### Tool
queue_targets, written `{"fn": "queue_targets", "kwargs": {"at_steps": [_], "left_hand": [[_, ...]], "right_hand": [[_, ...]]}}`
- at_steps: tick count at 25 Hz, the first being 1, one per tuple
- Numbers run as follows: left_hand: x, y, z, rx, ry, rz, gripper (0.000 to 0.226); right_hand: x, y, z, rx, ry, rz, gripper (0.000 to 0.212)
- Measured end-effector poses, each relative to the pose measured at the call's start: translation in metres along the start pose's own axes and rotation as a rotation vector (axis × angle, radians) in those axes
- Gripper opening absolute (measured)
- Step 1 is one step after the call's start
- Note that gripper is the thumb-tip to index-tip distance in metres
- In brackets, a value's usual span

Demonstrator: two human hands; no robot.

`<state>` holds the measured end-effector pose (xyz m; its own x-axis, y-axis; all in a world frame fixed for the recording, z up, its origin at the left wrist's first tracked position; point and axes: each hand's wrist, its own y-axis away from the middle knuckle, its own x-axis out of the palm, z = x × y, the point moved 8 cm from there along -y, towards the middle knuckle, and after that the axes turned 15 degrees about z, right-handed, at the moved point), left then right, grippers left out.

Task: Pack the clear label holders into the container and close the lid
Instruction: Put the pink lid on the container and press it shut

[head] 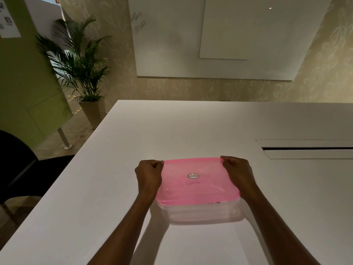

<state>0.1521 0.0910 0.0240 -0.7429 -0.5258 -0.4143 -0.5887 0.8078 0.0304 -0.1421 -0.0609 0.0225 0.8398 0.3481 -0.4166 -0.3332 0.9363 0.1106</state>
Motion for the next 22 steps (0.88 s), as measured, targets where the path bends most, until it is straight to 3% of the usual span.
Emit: {"fn": "queue_targets", "kwargs": {"at_steps": [9,12,14,17,20,22], "left_hand": [[0.011,-0.002,-0.015,0.044,-0.307,-0.007,0.028],[0.016,-0.005,-0.023,0.017,-0.656,0.021,0.024],[0.028,-0.001,-0.046,0.140,-0.864,-0.006,0.025],[0.084,0.002,-0.078,0.402,-0.721,0.205,0.033],[0.139,0.001,-0.088,0.413,-0.742,0.405,0.040],[0.152,0.004,-0.091,0.432,-0.820,0.386,0.040]], "right_hand": [[0.003,-0.003,0.000,-0.051,0.225,-0.007,0.031],[0.004,-0.002,0.001,-0.061,0.250,-0.011,0.031],[0.004,-0.002,0.000,-0.052,0.254,0.000,0.030],[0.006,-0.001,-0.001,-0.030,0.263,0.020,0.030],[0.005,0.006,-0.001,0.012,0.214,0.028,0.030],[0.005,0.009,-0.004,0.077,0.195,0.021,0.031]]}}
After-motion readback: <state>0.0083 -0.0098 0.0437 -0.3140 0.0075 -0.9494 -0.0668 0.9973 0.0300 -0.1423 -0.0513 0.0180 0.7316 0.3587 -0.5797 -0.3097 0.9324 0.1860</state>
